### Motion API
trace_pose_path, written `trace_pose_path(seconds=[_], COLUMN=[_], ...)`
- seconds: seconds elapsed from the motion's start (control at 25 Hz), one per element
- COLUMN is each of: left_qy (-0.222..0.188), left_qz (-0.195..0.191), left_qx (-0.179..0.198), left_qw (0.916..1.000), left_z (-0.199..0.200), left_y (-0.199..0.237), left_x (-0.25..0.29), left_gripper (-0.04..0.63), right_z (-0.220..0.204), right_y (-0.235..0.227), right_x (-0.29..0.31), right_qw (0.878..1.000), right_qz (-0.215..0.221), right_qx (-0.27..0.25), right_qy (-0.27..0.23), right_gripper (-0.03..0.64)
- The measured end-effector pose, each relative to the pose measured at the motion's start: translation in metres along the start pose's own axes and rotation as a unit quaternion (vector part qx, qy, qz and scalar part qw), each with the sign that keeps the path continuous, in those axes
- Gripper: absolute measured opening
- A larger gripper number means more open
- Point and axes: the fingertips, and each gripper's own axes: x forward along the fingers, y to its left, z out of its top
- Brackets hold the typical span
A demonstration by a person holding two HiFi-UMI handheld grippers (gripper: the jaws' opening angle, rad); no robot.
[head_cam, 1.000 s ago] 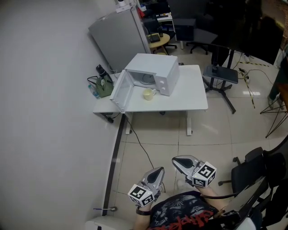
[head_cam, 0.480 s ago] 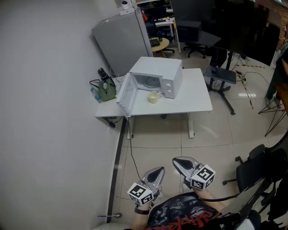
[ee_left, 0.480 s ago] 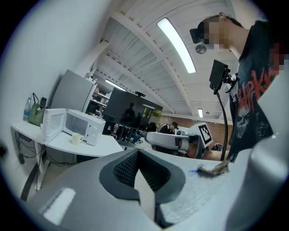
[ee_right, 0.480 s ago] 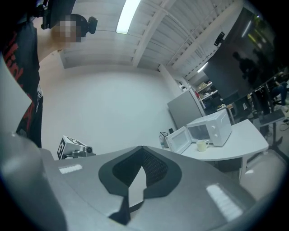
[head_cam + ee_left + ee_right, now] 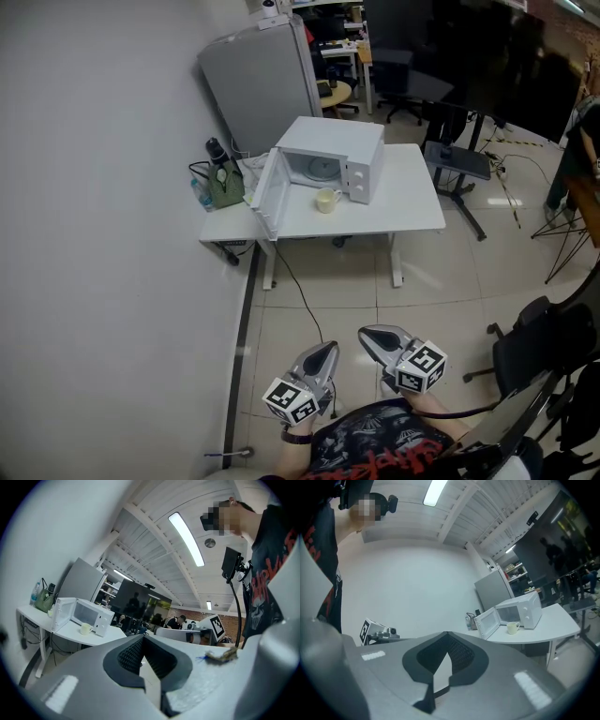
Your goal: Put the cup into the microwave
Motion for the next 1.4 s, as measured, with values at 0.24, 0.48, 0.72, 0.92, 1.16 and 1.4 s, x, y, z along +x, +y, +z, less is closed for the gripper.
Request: trace_pose_path(seconds=[0.24,0.48,0.72,0.92,1.16,1.4], left_qy=[0.012,0.023,0.029,0.033,0.043,0.055], left_qz=[-0.017,-0.036,-0.047,-0.062,-0.075,-0.048], left_qx=[-0.007,-0.015,-0.019,-0.017,-0.013,0.005], left_qw=[0.9998,0.9990,0.9983,0.9974,0.9962,0.9974], left_z=[-0.003,-0.008,-0.014,-0.014,-0.014,-0.002], left_y=[0.001,0.006,0.021,0.031,0.037,0.070], left_x=[-0.032,-0.061,-0.073,-0.061,-0.044,-0.026], left_gripper=[0.008,0.008,0.007,0.007,0.007,0.007], right_z=[-0.011,-0.020,-0.031,-0.030,-0.028,-0.014], right_y=[0.030,0.058,0.062,0.046,0.023,-0.008], right_x=[0.021,0.030,0.031,0.025,0.032,0.061], right_qw=[1.000,0.999,0.998,0.996,0.994,0.996], right_qz=[-0.010,-0.031,-0.060,-0.088,-0.100,-0.080], right_qx=[0.001,0.006,0.012,0.022,0.036,0.048], right_qy=[0.003,0.004,0.007,0.002,0.001,-0.015], right_gripper=[0.000,0.000,0.000,0.000,0.000,0.002])
